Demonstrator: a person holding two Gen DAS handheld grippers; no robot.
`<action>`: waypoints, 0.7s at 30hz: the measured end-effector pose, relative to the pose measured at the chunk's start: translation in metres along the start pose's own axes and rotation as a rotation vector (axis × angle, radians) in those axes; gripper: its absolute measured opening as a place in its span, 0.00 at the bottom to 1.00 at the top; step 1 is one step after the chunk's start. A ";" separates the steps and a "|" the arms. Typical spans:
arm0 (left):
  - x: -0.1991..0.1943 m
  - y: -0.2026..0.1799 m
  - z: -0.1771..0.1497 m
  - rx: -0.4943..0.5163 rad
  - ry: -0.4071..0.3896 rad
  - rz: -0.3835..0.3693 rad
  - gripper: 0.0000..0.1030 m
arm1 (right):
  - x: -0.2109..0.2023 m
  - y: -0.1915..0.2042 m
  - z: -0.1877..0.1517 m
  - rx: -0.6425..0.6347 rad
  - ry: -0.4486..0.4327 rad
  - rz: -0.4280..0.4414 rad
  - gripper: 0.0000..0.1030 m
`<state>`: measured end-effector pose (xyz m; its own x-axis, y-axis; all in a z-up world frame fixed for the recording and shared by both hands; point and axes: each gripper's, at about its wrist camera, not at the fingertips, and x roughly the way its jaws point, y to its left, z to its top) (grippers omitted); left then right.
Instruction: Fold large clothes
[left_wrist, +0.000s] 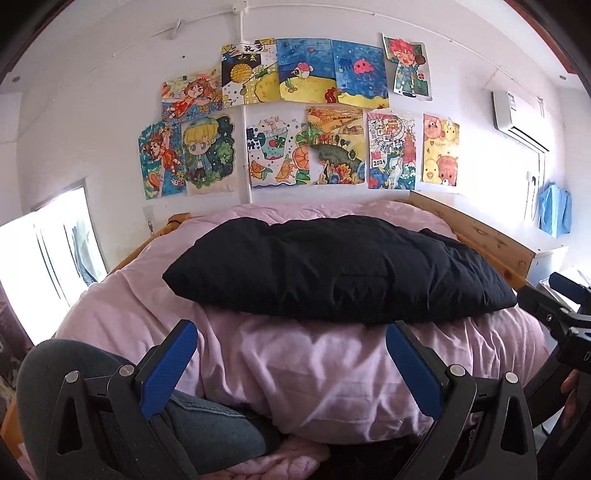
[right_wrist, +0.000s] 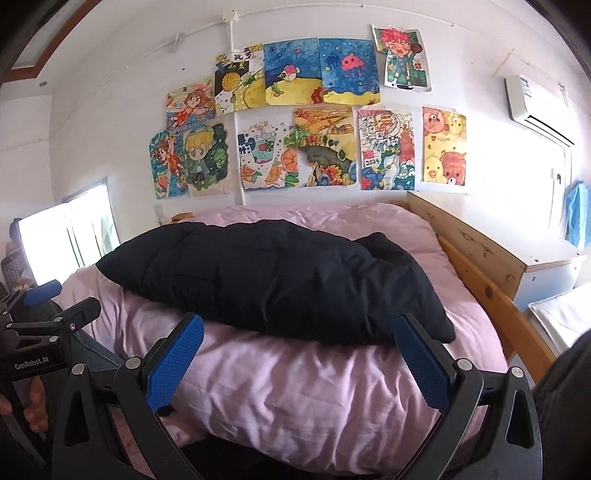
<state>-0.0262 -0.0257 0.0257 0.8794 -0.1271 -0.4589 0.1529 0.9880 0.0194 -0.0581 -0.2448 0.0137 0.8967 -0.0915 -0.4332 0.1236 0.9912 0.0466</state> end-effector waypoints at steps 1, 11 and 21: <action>0.001 0.001 0.000 -0.005 0.003 0.002 1.00 | -0.001 -0.001 0.000 0.003 -0.004 -0.003 0.99; 0.005 0.007 -0.002 -0.038 0.019 0.025 1.00 | 0.007 -0.007 0.001 0.018 0.014 -0.009 0.99; 0.004 0.006 -0.001 -0.028 0.012 0.027 1.00 | 0.009 -0.005 -0.002 0.010 0.020 0.000 0.99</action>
<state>-0.0226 -0.0204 0.0233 0.8774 -0.0994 -0.4693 0.1161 0.9932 0.0068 -0.0518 -0.2508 0.0083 0.8881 -0.0896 -0.4508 0.1283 0.9902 0.0558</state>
